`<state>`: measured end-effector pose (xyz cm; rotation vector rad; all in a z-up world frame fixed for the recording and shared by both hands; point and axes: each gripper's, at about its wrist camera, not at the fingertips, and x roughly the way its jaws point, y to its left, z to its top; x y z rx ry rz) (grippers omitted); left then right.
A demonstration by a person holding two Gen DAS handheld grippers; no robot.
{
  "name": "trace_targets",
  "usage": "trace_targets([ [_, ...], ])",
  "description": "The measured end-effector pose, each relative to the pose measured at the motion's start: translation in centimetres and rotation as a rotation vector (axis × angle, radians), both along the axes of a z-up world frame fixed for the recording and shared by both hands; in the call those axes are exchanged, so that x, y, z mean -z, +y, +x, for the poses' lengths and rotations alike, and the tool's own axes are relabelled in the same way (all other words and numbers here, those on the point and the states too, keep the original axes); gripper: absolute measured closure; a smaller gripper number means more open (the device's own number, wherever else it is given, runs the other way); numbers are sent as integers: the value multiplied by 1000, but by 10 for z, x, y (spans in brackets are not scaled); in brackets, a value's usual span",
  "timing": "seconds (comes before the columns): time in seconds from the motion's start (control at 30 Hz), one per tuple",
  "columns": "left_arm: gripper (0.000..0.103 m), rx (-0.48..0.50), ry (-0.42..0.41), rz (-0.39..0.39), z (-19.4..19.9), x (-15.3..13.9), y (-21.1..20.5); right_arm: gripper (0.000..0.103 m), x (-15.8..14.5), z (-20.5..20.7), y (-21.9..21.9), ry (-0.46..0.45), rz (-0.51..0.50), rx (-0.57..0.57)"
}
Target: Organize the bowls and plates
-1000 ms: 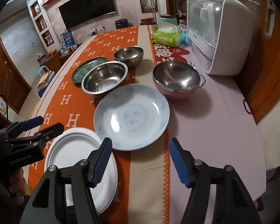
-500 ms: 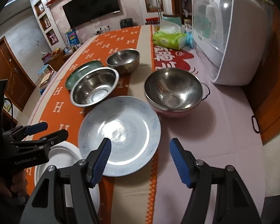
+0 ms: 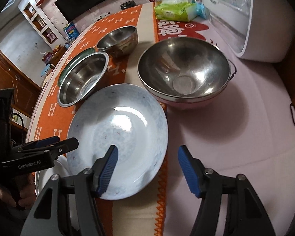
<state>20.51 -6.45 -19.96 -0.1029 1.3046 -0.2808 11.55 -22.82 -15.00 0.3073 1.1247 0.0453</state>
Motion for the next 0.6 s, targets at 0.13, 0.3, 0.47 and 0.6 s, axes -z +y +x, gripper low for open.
trace_targets([
  [0.13, 20, 0, 17, -31, 6, 8, -3, 56, 10, 5, -4, 15, 42, 1],
  [0.3, 23, 11, 36, -61, 10, 14, -12, 67, 18, 8, -12, 23, 105, 16],
  [0.47, 34, 25, 32, -61, 14, 14, -18, 77, 25, 8, -21, 28, 162, 43],
  [0.6, 43, 25, 29, -70, 17, 14, -21, 83, 32, 8, -26, 47, 207, 74],
])
